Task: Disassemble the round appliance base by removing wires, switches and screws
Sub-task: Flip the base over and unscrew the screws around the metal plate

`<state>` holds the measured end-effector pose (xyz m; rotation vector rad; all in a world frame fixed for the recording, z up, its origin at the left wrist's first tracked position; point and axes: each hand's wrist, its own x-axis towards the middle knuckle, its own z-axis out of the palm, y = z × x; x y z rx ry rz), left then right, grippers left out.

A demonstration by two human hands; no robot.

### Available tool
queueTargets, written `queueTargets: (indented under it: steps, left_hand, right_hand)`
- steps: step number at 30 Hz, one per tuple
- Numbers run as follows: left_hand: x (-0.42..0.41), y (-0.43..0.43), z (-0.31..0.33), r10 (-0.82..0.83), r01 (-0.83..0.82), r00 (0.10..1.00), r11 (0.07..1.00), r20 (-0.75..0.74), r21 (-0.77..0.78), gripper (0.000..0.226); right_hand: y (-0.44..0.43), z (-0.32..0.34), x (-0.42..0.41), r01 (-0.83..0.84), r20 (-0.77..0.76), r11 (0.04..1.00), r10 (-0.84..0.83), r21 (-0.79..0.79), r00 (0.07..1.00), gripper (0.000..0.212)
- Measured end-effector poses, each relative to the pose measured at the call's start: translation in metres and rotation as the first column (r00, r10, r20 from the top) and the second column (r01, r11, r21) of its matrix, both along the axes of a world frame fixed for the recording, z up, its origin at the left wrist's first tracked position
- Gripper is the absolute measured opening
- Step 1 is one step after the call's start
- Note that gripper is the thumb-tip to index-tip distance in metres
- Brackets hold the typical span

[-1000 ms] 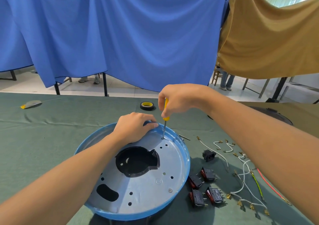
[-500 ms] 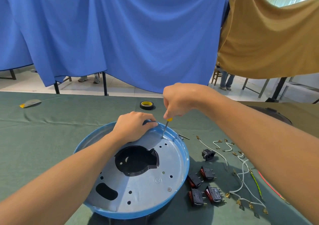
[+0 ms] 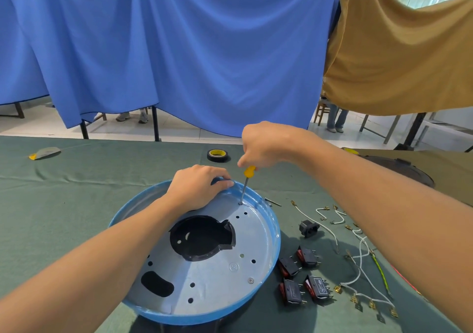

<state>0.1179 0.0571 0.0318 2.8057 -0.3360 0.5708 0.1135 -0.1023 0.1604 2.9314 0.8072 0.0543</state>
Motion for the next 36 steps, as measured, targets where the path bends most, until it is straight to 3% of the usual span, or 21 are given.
queueTargets:
  steps: [5, 10, 17, 23, 25, 28, 29, 32, 34, 36]
  left_hand:
    - [-0.001, 0.000, 0.001, 0.014, -0.014, 1.000, 1.000, 0.001, 0.004, 0.025]
    - [0.000, -0.001, 0.001, 0.013, -0.013, 1.000, 1.000, -0.001, 0.007, 0.026]
    - [0.000, -0.001, 0.001, 0.000, 0.000, 1.000, 1.000, -0.011, 0.009, 0.027]
    - [-0.002, -0.001, 0.002, 0.006, -0.006, 1.000, 1.000, -0.005, 0.008, 0.025]
    - [-0.002, -0.001, 0.002, 0.008, -0.008, 1.000, 1.000, -0.007, 0.001, 0.025]
    - [-0.002, -0.001, 0.001, 0.017, -0.017, 1.000, 1.000, -0.004, -0.008, 0.025]
    - [-0.001, -0.001, 0.001, 0.014, -0.014, 1.000, 1.000, -0.003, -0.003, 0.025]
    - [-0.001, -0.001, 0.001, -0.004, 0.004, 1.000, 1.000, -0.006, 0.003, 0.025]
    - [0.000, -0.001, 0.001, -0.006, 0.006, 1.000, 1.000, -0.007, 0.003, 0.025]
    - [-0.001, -0.001, 0.001, -0.004, 0.004, 1.000, 1.000, -0.004, 0.006, 0.025]
  right_hand:
    - [0.000, 0.007, 0.001, -0.052, -0.155, 0.996, 0.064, 0.078, 0.986, 0.009]
    - [0.001, -0.001, 0.004, 0.029, -0.017, 0.998, -0.028, 0.054, 0.999, 0.059]
    - [0.001, 0.001, 0.002, 0.021, -0.036, 0.999, -0.019, 0.036, 0.999, 0.021]
    - [-0.001, 0.007, 0.000, -0.072, -0.121, 0.997, 0.072, -0.003, 0.990, 0.010]
    - [0.000, 0.004, 0.000, -0.079, -0.127, 0.997, 0.076, -0.012, 0.989, 0.016]
    - [0.001, 0.002, -0.001, -0.042, -0.097, 0.999, 0.042, 0.007, 0.994, 0.052]
    - [0.001, 0.000, -0.001, -0.022, -0.066, 1.000, 0.023, 0.016, 0.998, 0.055]
    - [0.001, -0.003, -0.001, -0.014, 0.004, 0.999, 0.013, 0.034, 1.000, 0.036]
    - [0.000, -0.002, -0.001, -0.032, -0.018, 0.999, 0.033, 0.037, 0.999, 0.019]
    - [-0.003, 0.001, 0.001, -0.026, -0.074, 0.999, 0.029, 0.036, 0.997, 0.016]
